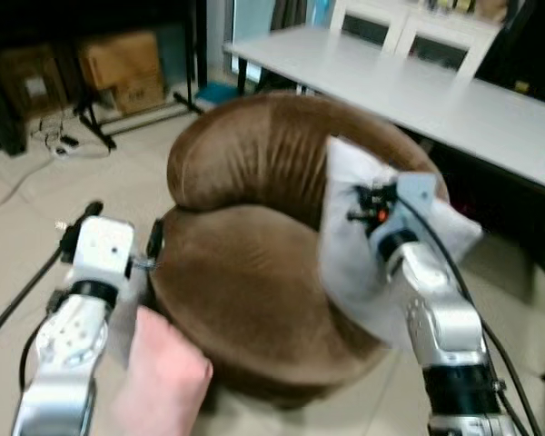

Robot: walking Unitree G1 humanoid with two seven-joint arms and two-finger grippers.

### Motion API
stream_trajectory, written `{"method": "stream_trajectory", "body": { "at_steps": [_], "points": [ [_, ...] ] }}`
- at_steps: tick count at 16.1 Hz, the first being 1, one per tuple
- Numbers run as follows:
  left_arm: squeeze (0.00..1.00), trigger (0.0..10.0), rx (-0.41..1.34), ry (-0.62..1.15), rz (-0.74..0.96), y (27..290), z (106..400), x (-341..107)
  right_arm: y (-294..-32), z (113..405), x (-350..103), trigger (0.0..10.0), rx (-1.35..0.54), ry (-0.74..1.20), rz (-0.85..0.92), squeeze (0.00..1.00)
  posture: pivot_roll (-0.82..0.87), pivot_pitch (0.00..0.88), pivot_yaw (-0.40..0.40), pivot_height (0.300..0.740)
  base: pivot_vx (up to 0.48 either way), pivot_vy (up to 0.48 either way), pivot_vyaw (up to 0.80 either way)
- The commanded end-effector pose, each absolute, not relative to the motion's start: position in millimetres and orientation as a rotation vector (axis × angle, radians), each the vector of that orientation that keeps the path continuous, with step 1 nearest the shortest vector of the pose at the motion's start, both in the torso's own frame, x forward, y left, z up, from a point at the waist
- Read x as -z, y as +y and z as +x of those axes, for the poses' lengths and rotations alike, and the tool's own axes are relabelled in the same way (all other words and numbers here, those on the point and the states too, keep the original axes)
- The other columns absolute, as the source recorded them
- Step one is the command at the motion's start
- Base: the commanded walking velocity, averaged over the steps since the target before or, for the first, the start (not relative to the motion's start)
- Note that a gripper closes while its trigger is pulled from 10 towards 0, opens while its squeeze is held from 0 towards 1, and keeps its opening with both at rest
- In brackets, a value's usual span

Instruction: Move the pillow to the sofa from floor

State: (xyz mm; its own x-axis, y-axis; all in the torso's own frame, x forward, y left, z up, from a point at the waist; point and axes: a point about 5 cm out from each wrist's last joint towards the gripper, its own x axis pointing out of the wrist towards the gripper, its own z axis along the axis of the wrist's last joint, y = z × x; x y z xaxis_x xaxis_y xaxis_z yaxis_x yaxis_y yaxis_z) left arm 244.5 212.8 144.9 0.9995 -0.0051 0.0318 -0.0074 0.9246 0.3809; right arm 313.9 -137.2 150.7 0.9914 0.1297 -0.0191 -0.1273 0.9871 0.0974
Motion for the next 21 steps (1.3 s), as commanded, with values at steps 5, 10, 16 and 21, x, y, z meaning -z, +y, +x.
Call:
{"method": "stream_trajectory", "body": {
  "at_steps": [5,10,16,21],
  "points": [
    [0.03,10.0,0.041,-0.066,0.373,200,247,-148,-156,316,-167,10.0,-0.084,-0.057,0.069,0.0,-0.03,0.0,-0.071,0.74,0.3,0.0,-0.32],
    [0.04,10.0,0.035,-0.067,0.368,201,246,-147,-161,319,-169,10.0,-0.09,-0.07,0.061,0.0,-0.02,0.0,-0.078,0.74,0.316,0.0,-0.64],
    [0.02,10.0,0.036,-0.074,0.371,201,247,-148,-150,319,-193,10.0,-0.267,-0.184,0.069,0.0,-0.02,0.0,-0.075,0.74,0.316,0.0,0.0],
    [0.0,10.0,0.016,-0.07,0.377,199,245,-147,-132,313,-192,10.0,-0.432,-0.181,0.037,0.0,-0.01,0.0,-0.088,0.74,0.117,0.0,0.0]
  ]
}}
